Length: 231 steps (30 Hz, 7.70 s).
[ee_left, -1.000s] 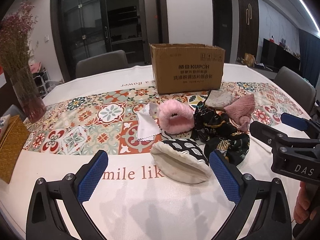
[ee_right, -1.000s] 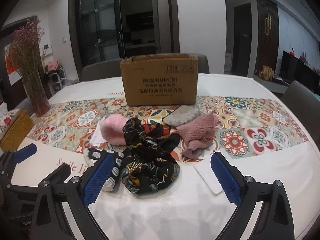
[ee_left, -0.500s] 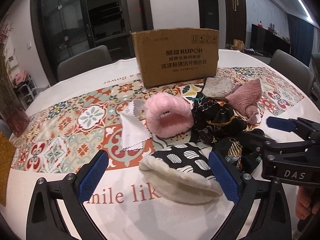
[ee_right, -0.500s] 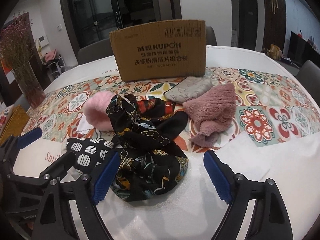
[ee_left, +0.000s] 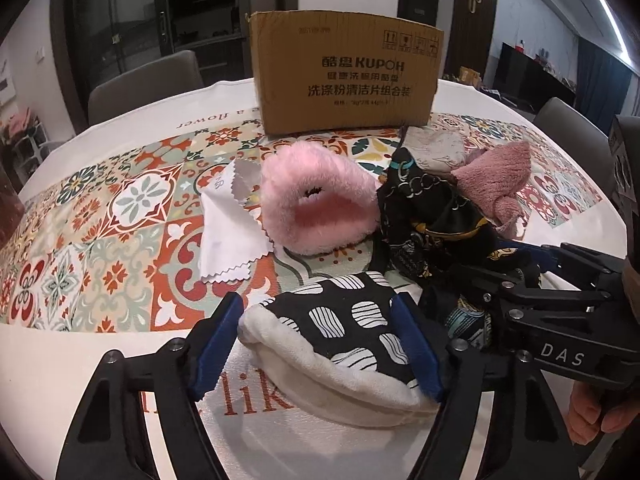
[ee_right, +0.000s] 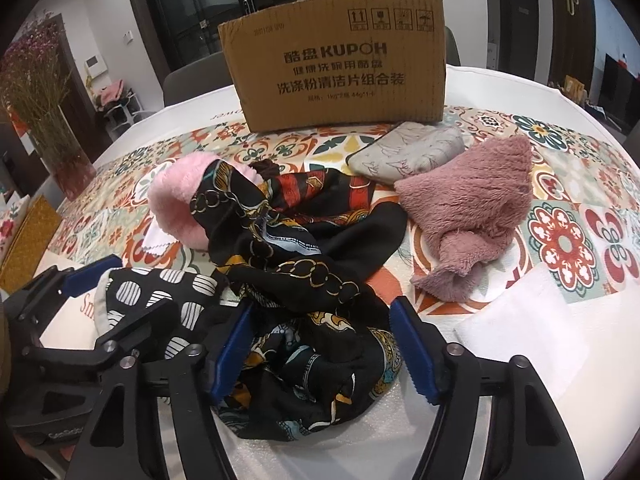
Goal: Organize soft objects
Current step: 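Grasp the patterned slipper with left tool while right tool grasps the black scarf, then lift slipper and scarf with both tools and carry them over the cardboard box, then lower both items into the box and open both tools, then move both tools back to the pink slipper and mauve towel, then grasp the pink fluffy slipper with left tool while right tool grasps the mauve towel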
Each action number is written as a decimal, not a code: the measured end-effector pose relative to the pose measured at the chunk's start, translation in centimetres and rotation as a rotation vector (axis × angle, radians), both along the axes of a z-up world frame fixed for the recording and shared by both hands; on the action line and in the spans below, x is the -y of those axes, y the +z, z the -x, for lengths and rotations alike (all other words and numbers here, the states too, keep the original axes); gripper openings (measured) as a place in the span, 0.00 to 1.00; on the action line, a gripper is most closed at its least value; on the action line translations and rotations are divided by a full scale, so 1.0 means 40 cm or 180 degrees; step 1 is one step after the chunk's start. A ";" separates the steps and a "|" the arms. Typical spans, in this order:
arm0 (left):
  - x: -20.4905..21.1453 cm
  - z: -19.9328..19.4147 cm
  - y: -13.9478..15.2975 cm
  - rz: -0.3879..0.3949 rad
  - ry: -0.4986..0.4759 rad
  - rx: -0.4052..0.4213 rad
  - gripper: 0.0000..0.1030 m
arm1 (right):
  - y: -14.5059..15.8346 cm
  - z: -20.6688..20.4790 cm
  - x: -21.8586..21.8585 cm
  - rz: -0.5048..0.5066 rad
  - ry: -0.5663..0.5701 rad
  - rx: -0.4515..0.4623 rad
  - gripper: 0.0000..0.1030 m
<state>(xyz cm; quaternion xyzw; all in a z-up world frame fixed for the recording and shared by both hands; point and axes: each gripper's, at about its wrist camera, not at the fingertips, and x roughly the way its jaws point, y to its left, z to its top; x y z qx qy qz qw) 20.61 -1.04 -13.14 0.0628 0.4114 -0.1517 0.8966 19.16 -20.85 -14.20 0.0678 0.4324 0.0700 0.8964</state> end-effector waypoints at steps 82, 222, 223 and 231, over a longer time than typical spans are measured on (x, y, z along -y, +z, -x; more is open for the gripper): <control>0.073 -0.164 0.623 0.0413 0.0415 0.1711 0.24 | 0.619 -0.114 0.100 -0.0092 -0.0191 0.1622 0.10; 0.097 -0.124 0.076 -0.0129 0.0800 0.0375 0.77 | 0.081 -0.137 0.210 0.0361 -0.0862 0.0194 0.74; 0.098 -0.128 0.071 -0.0135 0.0796 0.0355 0.74 | 0.077 -0.139 0.211 0.0349 -0.0857 0.0177 0.74; 0.104 -0.143 0.042 -0.0093 0.0739 0.0254 0.49 | 0.039 -0.162 0.218 0.0298 -0.0844 -0.0032 0.69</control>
